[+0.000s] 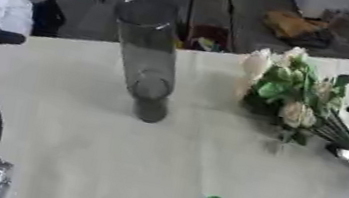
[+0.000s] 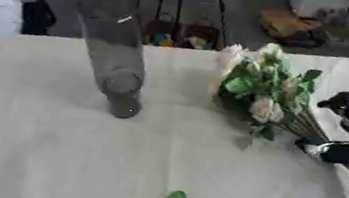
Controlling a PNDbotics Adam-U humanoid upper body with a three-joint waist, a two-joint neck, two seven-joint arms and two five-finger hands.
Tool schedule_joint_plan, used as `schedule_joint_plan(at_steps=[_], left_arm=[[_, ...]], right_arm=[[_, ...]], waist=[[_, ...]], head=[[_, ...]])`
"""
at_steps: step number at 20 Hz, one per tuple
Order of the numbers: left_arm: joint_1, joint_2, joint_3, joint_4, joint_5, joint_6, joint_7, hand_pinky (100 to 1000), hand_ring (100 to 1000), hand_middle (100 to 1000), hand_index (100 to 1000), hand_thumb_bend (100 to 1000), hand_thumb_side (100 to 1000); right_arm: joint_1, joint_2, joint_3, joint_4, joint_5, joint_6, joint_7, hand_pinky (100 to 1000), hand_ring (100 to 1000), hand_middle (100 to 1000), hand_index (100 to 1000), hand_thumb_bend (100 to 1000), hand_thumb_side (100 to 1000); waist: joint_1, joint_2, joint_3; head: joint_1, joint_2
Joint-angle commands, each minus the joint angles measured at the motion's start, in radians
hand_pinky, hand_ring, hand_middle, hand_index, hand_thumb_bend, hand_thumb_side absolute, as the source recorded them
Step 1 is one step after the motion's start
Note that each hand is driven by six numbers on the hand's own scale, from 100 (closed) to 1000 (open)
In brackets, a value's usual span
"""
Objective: Arrange flowers into the vase.
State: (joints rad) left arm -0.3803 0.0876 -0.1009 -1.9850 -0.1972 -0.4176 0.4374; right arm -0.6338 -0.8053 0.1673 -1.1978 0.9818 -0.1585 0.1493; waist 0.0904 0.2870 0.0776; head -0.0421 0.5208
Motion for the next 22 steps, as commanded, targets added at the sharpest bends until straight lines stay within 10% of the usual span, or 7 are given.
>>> schedule_joint_plan(at_steps=[1,13,22], left_arm=[[-0.012,0.002,-0.002,-0.015,0.004,0.002,-0.002,577,858,921,930,507,981],[-0.013,0.001,-0.006,-0.015,0.004,0.006,-0.005,578,860,922,930,504,982],[-0.017,0.000,-0.006,-0.015,0.005,0.006,-0.009,581,861,921,930,503,980]], right_arm=[[-0.022,-0.015,-0.009,0.007,0.010,-0.002,-0.007,727,936,768,880,521,722],[-0.034,-0.003,0.001,0.003,-0.044,-0.013,0.009,591,867,524,810,488,682],[-0.044,0.009,0.013,0.016,-0.033,-0.019,0.026,579,859,540,802,441,656]], waist=[[-0.004,-0.015,0.002],[-0.003,-0.013,0.004],[-0.006,-0.014,0.011]], head=[[-0.002,-0.014],[-0.002,-0.020],[-0.001,-0.025]])
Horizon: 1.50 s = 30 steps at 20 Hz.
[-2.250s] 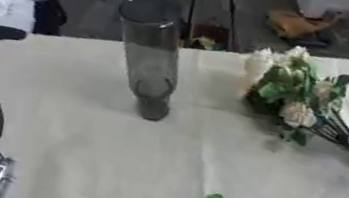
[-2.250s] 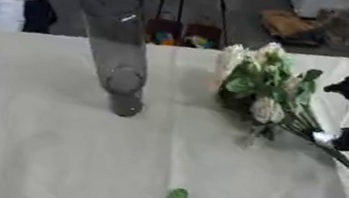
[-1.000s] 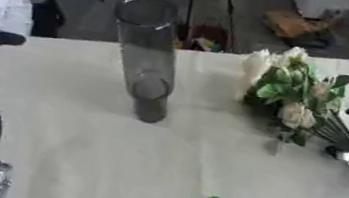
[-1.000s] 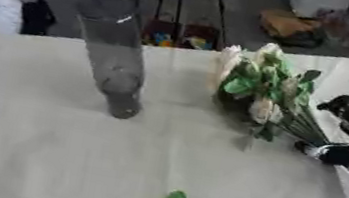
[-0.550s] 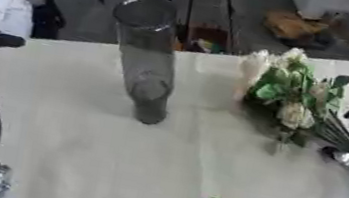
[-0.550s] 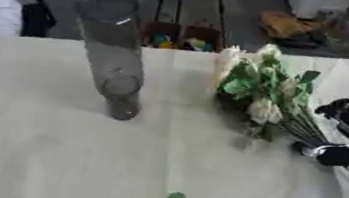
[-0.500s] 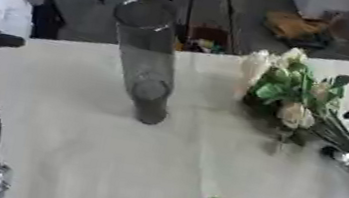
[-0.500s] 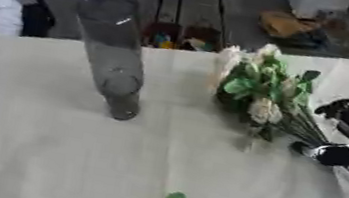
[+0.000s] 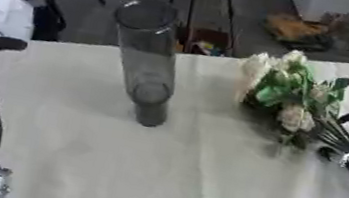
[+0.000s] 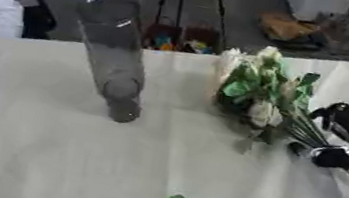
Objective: Arrange flowers into the vase.
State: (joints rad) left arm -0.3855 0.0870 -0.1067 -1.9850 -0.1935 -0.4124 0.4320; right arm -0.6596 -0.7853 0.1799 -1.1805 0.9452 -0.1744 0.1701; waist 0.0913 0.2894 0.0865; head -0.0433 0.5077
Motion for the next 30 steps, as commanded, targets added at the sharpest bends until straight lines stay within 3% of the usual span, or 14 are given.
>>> schedule_joint_plan(at_steps=[1,10,12,18,23,27,30], left_arm=[[-0.012,0.000,0.000,-0.015,0.002,0.001,-0.004,582,862,921,930,503,980],[-0.012,-0.001,-0.001,-0.015,0.003,0.001,-0.004,581,862,921,931,500,982],[-0.012,-0.001,-0.002,-0.015,0.003,0.001,-0.005,582,862,921,931,500,982],[-0.013,-0.001,-0.002,-0.015,0.004,0.003,-0.007,582,863,921,931,501,980],[-0.014,-0.002,-0.002,-0.015,0.004,0.004,-0.008,582,863,922,932,500,980],[-0.013,-0.002,-0.002,-0.015,0.004,0.006,-0.011,580,863,922,932,494,980],[-0.013,-0.002,-0.002,-0.015,0.004,0.008,-0.012,580,863,922,932,492,979]], right_arm=[[-0.020,-0.010,0.003,-0.002,0.006,-0.007,0.007,569,850,534,794,419,651],[-0.028,-0.009,0.010,0.012,0.022,-0.011,0.022,489,791,458,711,260,567],[-0.027,-0.008,0.013,0.021,0.026,-0.011,0.028,477,739,443,683,208,544],[-0.031,-0.001,0.014,0.048,0.019,-0.016,0.039,443,704,406,631,190,531],[-0.033,0.003,0.017,0.061,0.011,-0.021,0.055,366,612,282,495,141,487],[-0.033,0.005,0.018,0.065,-0.007,-0.033,0.081,228,495,134,345,113,469],[-0.033,0.003,0.024,0.055,-0.014,-0.049,0.099,183,450,100,252,167,467]], waist=[[-0.008,-0.016,0.002],[-0.009,-0.013,-0.001],[-0.009,-0.013,0.000],[-0.008,-0.012,0.001],[-0.007,-0.009,0.003],[-0.007,-0.008,0.004],[-0.008,-0.008,0.004]], head=[[0.000,-0.011],[0.001,-0.012],[0.000,-0.012],[-0.001,-0.015],[-0.001,-0.016],[-0.001,-0.016],[-0.001,-0.015]])
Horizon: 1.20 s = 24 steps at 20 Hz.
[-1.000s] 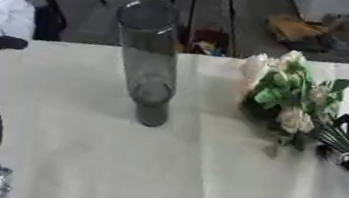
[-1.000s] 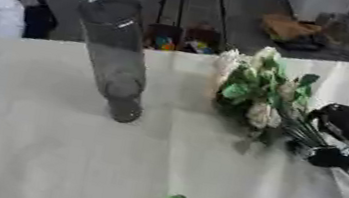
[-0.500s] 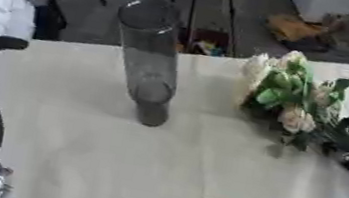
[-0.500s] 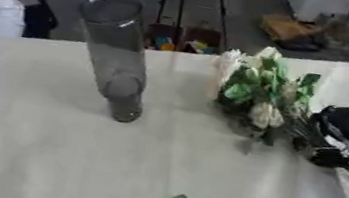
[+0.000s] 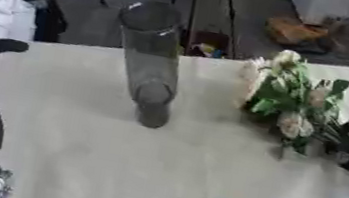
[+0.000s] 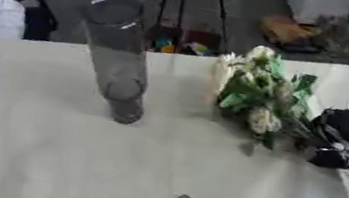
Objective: Arrange flowers into the vase.
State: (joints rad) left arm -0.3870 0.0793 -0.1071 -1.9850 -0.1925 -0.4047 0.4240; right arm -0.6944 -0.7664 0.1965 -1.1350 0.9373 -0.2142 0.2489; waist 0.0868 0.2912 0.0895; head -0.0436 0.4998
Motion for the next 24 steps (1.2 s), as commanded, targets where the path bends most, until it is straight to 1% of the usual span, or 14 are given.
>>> schedule_joint_plan(at_steps=[1,5,6,8,9,10,11,12,14,15,17,19,23,24], left_arm=[[-0.012,0.005,-0.002,-0.015,0.003,0.001,-0.005,580,863,922,932,491,978],[-0.011,0.005,-0.002,-0.015,0.003,0.002,-0.006,579,859,922,932,487,975],[-0.012,0.005,-0.002,-0.015,0.003,0.002,-0.006,579,856,921,932,486,974],[-0.012,0.005,-0.002,-0.015,0.003,0.003,-0.006,579,852,921,932,485,973],[-0.012,0.005,-0.002,-0.015,0.003,0.003,-0.007,579,852,921,932,483,973],[-0.011,0.005,-0.003,-0.015,0.003,0.004,-0.007,579,852,921,932,481,973],[-0.011,0.005,-0.003,-0.015,0.003,0.005,-0.007,579,852,921,932,481,973],[-0.011,0.005,-0.003,-0.015,0.003,0.005,-0.008,579,851,921,932,476,972],[-0.011,0.005,-0.003,-0.015,0.003,0.006,-0.008,579,851,921,932,472,971],[-0.011,0.005,-0.003,-0.015,0.004,0.007,-0.009,578,851,921,932,470,970],[-0.012,0.005,-0.004,-0.015,0.004,0.008,-0.011,580,849,921,932,468,969],[-0.013,0.005,-0.004,-0.015,0.004,0.009,-0.012,581,850,921,932,468,969],[-0.014,0.005,-0.003,-0.015,0.004,0.009,-0.012,582,850,922,932,466,969],[-0.014,0.006,-0.003,-0.015,0.004,0.009,-0.011,583,850,922,932,467,970]], right_arm=[[0.002,-0.017,0.009,0.005,-0.007,-0.014,0.027,157,426,100,206,188,475],[0.004,-0.016,0.012,-0.007,-0.031,-0.031,0.064,100,362,100,140,227,452],[0.005,-0.017,0.012,-0.010,-0.040,-0.032,0.073,100,337,100,115,256,443],[0.006,-0.017,0.012,-0.016,-0.060,-0.029,0.088,100,300,100,100,350,413],[0.007,-0.017,0.012,-0.018,-0.072,-0.026,0.095,100,277,100,100,434,396],[0.007,-0.015,0.012,-0.021,-0.089,-0.022,0.103,100,265,100,100,468,392],[0.007,-0.015,0.012,-0.024,-0.105,-0.017,0.111,100,250,100,100,477,427],[0.007,-0.015,0.012,-0.029,-0.122,-0.011,0.116,100,239,100,100,519,371],[0.005,-0.016,0.013,-0.042,-0.151,0.002,0.114,100,230,100,100,551,349],[0.004,-0.016,0.013,-0.049,-0.163,0.010,0.109,100,228,100,100,573,321],[0.000,-0.015,0.015,-0.060,-0.187,0.025,0.087,100,220,100,100,594,271],[-0.003,-0.014,0.016,-0.067,-0.203,0.039,0.061,100,217,100,100,619,247],[-0.005,-0.014,0.015,-0.080,-0.231,0.057,0.037,100,219,100,100,648,232],[-0.006,-0.015,0.012,-0.086,-0.242,0.061,0.036,100,220,100,100,637,258]], waist=[[-0.004,-0.009,0.000],[-0.004,-0.008,0.000],[-0.004,-0.008,0.000],[-0.004,-0.008,0.000],[-0.003,-0.008,0.000],[-0.003,-0.008,-0.001],[-0.003,-0.008,-0.001],[-0.003,-0.008,-0.001],[-0.003,-0.008,-0.002],[-0.003,-0.008,-0.002],[-0.003,-0.009,0.000],[-0.003,-0.010,0.001],[-0.004,-0.010,0.003],[-0.004,-0.011,0.003]], head=[[-0.001,-0.007],[0.000,-0.006],[0.000,-0.006],[0.001,-0.005],[0.001,-0.006],[0.001,-0.006],[0.000,-0.006],[0.000,-0.007],[0.000,-0.006],[0.000,-0.006],[-0.001,-0.006],[-0.001,-0.007],[0.000,-0.003],[0.001,-0.002]])
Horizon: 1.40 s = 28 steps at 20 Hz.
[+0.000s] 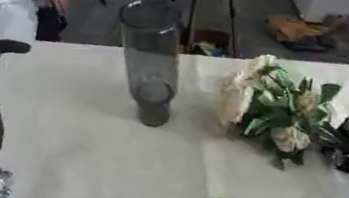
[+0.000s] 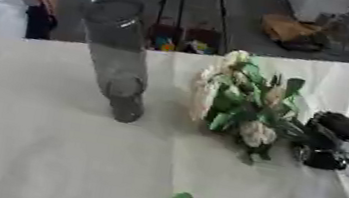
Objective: Arrange flowers into the vase.
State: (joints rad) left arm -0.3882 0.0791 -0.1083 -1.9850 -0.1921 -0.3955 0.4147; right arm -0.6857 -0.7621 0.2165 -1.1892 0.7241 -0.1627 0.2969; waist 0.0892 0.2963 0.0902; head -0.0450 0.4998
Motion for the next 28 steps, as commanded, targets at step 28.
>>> schedule_joint_plan(at_steps=[28], left_arm=[[-0.007,0.009,-0.004,-0.015,0.003,0.003,-0.001,584,851,923,934,461,970]], right_arm=[[-0.143,-0.007,-0.097,-0.280,-0.375,0.150,-0.056,100,200,100,100,663,411]], waist=[[-0.008,-0.023,-0.003]], head=[[0.044,0.003]])
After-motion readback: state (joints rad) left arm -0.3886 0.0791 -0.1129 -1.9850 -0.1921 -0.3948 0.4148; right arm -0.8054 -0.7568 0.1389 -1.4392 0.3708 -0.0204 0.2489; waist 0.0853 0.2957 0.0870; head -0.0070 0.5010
